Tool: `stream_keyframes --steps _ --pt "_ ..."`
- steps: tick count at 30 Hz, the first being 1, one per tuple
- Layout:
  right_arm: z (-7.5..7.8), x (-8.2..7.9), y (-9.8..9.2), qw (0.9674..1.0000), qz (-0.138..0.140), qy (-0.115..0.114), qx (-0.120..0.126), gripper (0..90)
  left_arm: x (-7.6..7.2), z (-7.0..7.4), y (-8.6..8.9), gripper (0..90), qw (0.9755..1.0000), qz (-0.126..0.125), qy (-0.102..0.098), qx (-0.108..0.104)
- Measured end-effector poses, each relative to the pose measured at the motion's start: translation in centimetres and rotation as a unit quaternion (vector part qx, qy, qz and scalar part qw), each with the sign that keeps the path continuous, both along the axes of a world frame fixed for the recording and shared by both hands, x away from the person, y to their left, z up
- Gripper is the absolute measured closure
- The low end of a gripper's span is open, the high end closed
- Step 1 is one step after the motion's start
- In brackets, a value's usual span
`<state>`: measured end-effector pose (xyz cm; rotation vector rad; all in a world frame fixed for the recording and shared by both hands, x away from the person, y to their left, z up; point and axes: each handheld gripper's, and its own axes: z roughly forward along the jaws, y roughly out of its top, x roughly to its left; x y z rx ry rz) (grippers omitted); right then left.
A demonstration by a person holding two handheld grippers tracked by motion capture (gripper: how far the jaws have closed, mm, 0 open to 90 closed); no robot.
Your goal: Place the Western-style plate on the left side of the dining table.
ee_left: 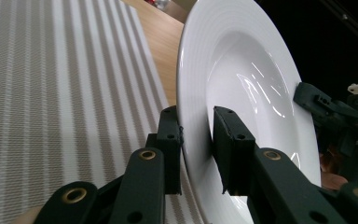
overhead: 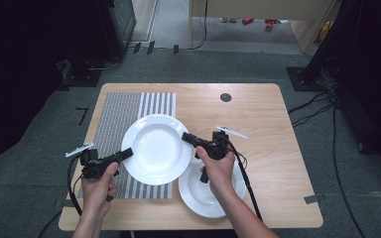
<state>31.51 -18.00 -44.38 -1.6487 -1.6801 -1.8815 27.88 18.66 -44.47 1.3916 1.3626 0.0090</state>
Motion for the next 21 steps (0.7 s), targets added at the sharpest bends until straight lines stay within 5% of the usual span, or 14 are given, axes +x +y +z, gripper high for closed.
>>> stream_keyframes --steps 11,21 --pt "-0.2 3.6 5.0 0.9994 0.025 0.024 -0.004 83.5 1.6 -0.3 4.1 74.2 0.9986 0.053 0.008 -0.001" --pt "-2.9 7.3 7.1 0.9971 0.030 0.070 -0.001 82.0 4.0 -1.7 5.3 74.0 0.9965 0.074 0.028 0.027"
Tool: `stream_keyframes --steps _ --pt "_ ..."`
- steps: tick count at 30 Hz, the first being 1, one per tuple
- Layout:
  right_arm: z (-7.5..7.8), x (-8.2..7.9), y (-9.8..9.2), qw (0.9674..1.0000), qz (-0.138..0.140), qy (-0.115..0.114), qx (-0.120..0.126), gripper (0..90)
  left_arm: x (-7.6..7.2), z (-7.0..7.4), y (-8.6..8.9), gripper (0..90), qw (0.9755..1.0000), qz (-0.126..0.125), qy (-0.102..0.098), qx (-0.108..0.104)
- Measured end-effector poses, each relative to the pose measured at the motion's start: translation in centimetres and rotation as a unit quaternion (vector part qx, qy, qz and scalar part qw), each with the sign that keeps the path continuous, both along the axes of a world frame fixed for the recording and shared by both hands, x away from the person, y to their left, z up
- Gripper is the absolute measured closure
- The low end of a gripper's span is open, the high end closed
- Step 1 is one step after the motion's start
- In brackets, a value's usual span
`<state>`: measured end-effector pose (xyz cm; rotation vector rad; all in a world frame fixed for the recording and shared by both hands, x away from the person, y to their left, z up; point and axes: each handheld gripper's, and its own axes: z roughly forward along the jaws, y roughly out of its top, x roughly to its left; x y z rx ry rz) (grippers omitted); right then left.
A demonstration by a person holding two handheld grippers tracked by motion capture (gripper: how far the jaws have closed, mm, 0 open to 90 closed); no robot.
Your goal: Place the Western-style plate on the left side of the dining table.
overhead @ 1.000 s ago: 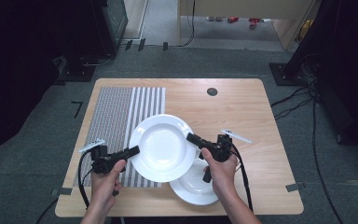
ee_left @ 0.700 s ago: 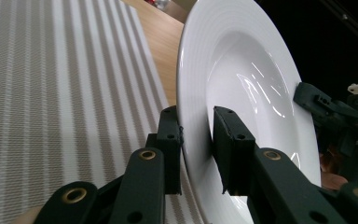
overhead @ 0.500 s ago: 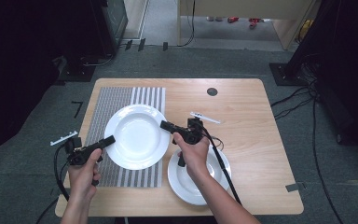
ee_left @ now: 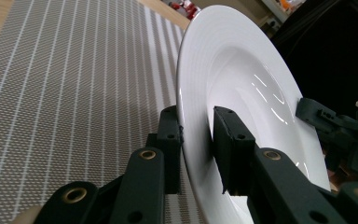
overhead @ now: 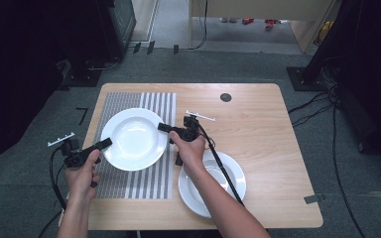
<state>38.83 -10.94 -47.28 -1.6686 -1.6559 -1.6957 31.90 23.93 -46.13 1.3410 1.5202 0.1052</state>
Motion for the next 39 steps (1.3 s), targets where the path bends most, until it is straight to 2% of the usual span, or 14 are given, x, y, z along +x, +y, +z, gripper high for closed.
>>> stream_keyframes --steps 6,14,20,24,25,27,39 --pt "-1.5 1.5 0.9 0.9997 -0.004 0.022 -0.012 81.8 1.6 -1.6 0.7 73.6 0.9998 0.006 0.021 0.001" --pt "-2.7 3.0 2.1 0.9984 -0.013 0.046 -0.031 80.6 3.1 -2.9 1.2 73.5 0.9991 0.020 0.038 0.001" --pt "-3.3 3.7 2.2 0.9972 -0.023 0.058 -0.040 79.8 3.9 -3.4 0.8 73.1 0.9989 0.020 0.040 0.012" --pt "-3.5 3.9 2.2 0.9968 -0.028 0.059 -0.047 79.3 4.2 -3.7 0.6 72.2 0.9987 0.020 0.043 0.019" --pt "-3.6 4.1 2.3 0.9962 -0.031 0.058 -0.057 79.2 4.4 -4.0 0.5 71.9 0.9983 0.022 0.048 0.024" --pt "-3.7 4.1 2.4 0.9959 -0.030 0.059 -0.061 79.1 4.5 -4.2 0.6 71.7 0.9980 0.027 0.052 0.026" --pt "-4.6 4.5 3.6 0.9938 -0.036 0.059 -0.087 77.1 4.7 -4.8 0.5 70.1 0.9965 0.043 0.050 0.051"
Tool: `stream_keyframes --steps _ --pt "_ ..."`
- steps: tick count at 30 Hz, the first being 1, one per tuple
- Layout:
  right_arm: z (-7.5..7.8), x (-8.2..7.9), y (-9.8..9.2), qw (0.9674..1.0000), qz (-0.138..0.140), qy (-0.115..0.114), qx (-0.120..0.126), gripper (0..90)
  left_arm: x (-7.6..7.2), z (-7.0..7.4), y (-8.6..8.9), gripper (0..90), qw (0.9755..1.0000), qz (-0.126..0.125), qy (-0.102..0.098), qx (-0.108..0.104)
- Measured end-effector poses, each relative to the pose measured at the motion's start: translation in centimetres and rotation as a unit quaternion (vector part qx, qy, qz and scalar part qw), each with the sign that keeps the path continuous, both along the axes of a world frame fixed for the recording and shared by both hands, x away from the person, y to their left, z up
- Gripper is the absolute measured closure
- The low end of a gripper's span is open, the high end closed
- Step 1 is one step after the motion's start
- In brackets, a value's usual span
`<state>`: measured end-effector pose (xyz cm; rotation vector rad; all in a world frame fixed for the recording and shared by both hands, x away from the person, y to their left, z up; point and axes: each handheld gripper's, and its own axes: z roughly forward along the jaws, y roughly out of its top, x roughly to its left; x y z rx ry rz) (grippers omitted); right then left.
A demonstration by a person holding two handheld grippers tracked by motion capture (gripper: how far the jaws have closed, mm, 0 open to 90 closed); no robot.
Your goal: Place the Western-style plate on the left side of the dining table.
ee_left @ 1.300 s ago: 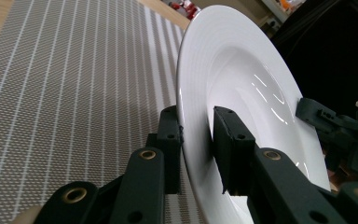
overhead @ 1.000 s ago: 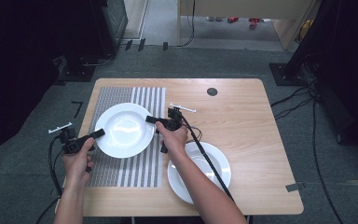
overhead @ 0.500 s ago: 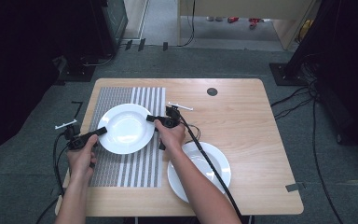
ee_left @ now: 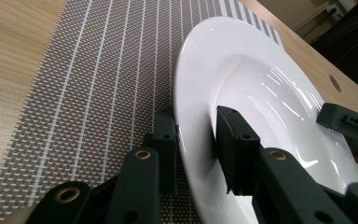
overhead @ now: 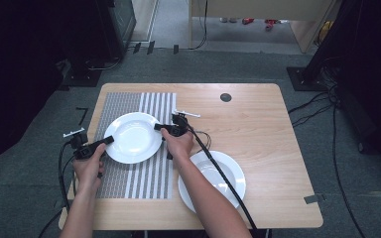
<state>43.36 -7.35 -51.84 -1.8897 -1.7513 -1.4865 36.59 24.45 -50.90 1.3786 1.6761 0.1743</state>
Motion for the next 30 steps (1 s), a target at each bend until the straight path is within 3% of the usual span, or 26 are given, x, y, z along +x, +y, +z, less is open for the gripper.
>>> stream_keyframes --steps 6,9,12,15,17,19,20,23,26,30 --pt "0.4 0.0 0.3 0.9982 0.021 -0.033 -0.046 72.2 -0.2 0.1 -0.3 65.8 0.9995 -0.006 -0.016 0.027" --pt "1.5 -0.2 0.3 0.9922 0.026 -0.060 -0.106 60.5 -0.4 0.6 -0.1 55.6 0.9988 0.003 -0.023 0.042" --pt "2.7 -0.4 -0.3 0.9875 0.031 -0.069 -0.138 51.8 -0.5 0.9 0.0 42.4 0.9984 0.011 -0.004 0.054" --pt "3.6 -0.5 -1.0 0.9879 0.045 -0.080 -0.125 47.9 -0.5 0.9 -0.2 28.2 0.9976 0.011 0.009 0.067" --pt "4.4 -0.7 -1.7 0.9832 0.069 -0.099 -0.137 44.7 -0.6 1.1 -0.6 20.4 0.9967 0.010 0.015 0.080" --pt "5.0 -1.1 -2.2 0.9767 0.071 -0.112 -0.169 38.9 -0.8 1.4 -0.7 17.4 0.9965 0.011 0.009 0.082" --pt "5.1 -1.2 -2.4 0.9759 0.071 -0.116 -0.171 36.7 -1.0 1.5 -0.7 16.0 0.9963 0.010 0.006 0.085" --pt "5.8 -1.5 -3.6 0.9789 0.066 -0.123 -0.149 30.0 -1.5 2.0 -0.7 15.1 0.9971 -0.002 -0.006 0.076" --pt "6.3 -2.1 -4.9 0.9791 0.071 -0.134 -0.136 26.0 -2.1 2.4 -1.0 11.1 0.9962 -0.014 -0.019 0.084" --pt "6.8 -3.0 -6.4 0.9787 0.061 -0.133 -0.145 25.7 -2.8 2.8 -1.3 9.6 0.9954 -0.016 -0.021 0.092"
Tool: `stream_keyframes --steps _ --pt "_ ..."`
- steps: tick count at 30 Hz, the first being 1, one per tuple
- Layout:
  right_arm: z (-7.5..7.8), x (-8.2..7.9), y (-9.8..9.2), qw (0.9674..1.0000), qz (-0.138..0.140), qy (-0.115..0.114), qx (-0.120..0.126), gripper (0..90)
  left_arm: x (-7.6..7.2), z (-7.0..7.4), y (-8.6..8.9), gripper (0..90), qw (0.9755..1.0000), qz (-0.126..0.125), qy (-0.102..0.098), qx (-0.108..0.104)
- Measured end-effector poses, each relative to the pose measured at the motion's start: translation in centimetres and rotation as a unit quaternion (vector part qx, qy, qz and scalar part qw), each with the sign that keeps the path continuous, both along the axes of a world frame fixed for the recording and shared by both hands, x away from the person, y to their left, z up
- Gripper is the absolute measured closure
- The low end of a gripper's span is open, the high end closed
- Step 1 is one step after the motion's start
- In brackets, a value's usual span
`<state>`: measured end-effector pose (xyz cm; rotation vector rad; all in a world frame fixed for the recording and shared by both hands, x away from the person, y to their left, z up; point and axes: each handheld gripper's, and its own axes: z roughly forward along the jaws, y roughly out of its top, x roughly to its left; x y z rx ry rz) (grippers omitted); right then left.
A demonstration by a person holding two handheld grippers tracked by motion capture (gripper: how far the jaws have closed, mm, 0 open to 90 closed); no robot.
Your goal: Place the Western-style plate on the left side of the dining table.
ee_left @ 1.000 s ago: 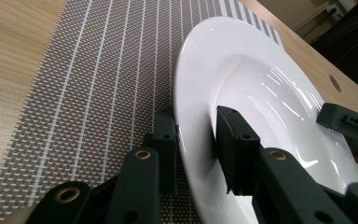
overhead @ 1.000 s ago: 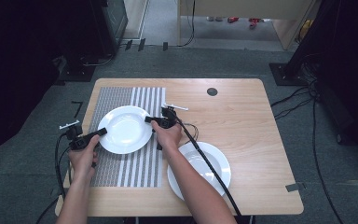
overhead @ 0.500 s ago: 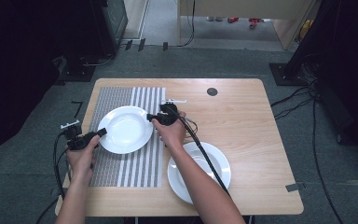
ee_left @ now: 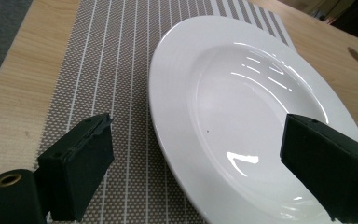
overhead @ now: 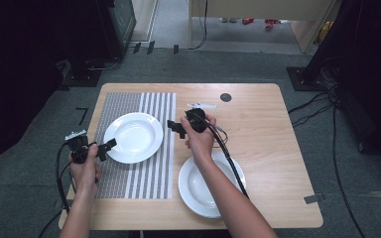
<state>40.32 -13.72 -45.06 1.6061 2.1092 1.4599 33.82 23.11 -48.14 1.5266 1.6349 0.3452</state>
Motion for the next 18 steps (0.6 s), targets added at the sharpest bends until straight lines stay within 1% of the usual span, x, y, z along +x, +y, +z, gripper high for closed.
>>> stream_keyframes --steps 1,2,5,7,9,11,12,17,18 --pt "0.1 -0.2 -0.2 1.0000 -0.001 -0.001 -0.005 25.9 0.0 0.0 0.0 9.6 1.0000 0.000 0.000 0.000" --pt "0.2 -0.5 -0.6 0.9999 -0.002 -0.002 -0.011 25.9 -0.5 0.2 0.0 9.6 1.0000 -0.002 -0.005 0.002" --pt "0.4 -1.1 -1.5 0.9999 0.004 -0.009 -0.004 24.8 -1.1 0.4 0.1 9.6 0.9999 0.001 -0.009 0.008" --pt "0.6 -1.5 -2.2 0.9999 0.006 -0.013 -0.005 23.8 -1.6 0.5 0.2 9.6 0.9999 0.001 -0.009 0.009" --pt "0.8 -2.0 -2.9 0.9997 0.006 -0.020 -0.012 23.1 -2.0 0.5 0.2 9.6 0.9998 0.003 -0.012 0.012" --pt "0.8 -2.4 -3.4 0.9997 0.007 -0.021 -0.014 22.6 -2.5 0.6 0.2 9.6 0.9998 0.003 -0.017 0.013" --pt "0.8 -2.6 -3.7 0.9996 0.008 -0.021 -0.015 22.1 -2.8 0.6 0.2 9.6 0.9997 0.002 -0.018 0.017" --pt "0.8 -3.5 -5.0 0.9992 0.010 -0.026 -0.029 21.7 -4.0 0.9 0.3 9.6 0.9994 0.003 -0.025 0.022" --pt "0.8 -3.7 -5.3 0.9992 0.010 -0.026 -0.028 21.6 -4.0 0.9 0.3 9.6 0.9994 0.003 -0.025 0.022"
